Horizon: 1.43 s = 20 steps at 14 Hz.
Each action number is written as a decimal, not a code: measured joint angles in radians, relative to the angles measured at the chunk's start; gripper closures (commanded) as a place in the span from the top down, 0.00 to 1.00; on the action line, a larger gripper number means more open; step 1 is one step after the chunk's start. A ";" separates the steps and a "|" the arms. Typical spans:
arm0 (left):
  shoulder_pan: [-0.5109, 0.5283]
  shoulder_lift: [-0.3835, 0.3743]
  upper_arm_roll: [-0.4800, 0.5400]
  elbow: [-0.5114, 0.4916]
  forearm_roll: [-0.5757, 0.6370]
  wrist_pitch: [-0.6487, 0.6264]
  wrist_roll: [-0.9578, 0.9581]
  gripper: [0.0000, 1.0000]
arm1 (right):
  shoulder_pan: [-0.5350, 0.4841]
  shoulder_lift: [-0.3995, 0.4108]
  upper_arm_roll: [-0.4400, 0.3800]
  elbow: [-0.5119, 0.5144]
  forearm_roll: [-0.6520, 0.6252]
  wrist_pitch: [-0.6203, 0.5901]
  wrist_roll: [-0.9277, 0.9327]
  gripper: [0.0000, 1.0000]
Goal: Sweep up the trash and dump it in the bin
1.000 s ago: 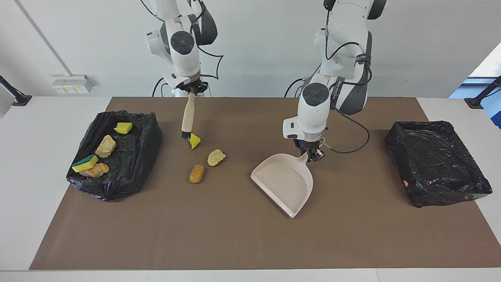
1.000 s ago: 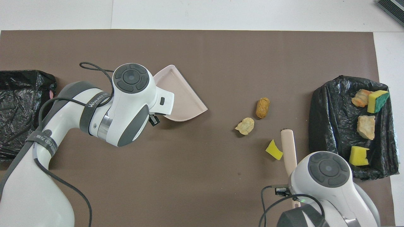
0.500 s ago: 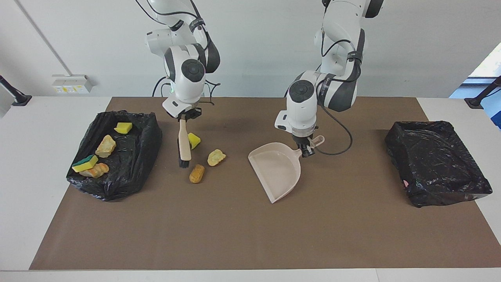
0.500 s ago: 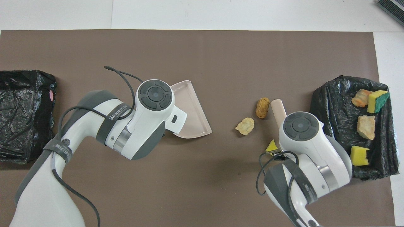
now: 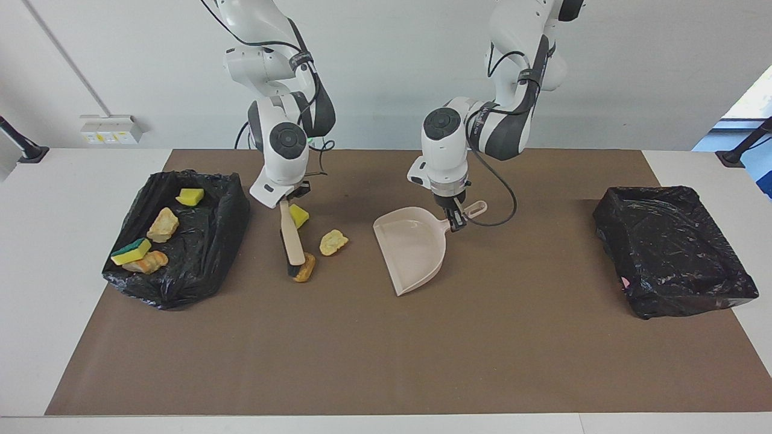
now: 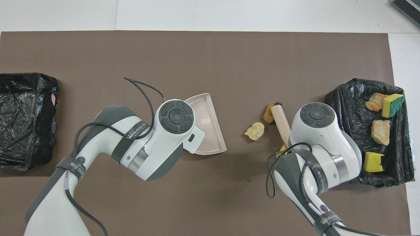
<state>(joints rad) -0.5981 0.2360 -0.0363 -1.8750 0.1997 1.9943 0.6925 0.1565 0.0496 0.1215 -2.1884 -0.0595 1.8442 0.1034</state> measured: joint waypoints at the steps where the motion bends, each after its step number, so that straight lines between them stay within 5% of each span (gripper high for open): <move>1: -0.003 -0.001 -0.002 -0.003 0.000 0.001 0.010 0.00 | 0.000 0.000 0.001 -0.007 0.052 0.000 -0.002 0.00; 5: -0.007 -0.004 -0.002 -0.011 0.000 0.001 0.025 0.00 | 0.012 0.029 0.005 -0.026 0.340 0.049 -0.005 0.00; 13: -0.010 -0.015 -0.001 -0.029 0.002 0.011 0.026 0.00 | 0.232 0.064 0.013 0.012 0.758 0.161 0.106 0.00; 16: -0.010 -0.016 0.000 -0.033 0.002 0.014 0.026 0.00 | 0.218 0.041 -0.001 0.062 0.746 0.086 0.145 0.00; 20: -0.010 -0.026 0.003 -0.063 0.002 0.027 0.026 0.00 | 0.070 -0.097 -0.021 0.099 0.416 -0.147 0.168 0.00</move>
<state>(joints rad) -0.6078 0.2096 -0.0330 -1.9384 0.2019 2.0218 0.7182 0.2264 -0.0476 0.1006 -2.0895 0.3570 1.6968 0.2712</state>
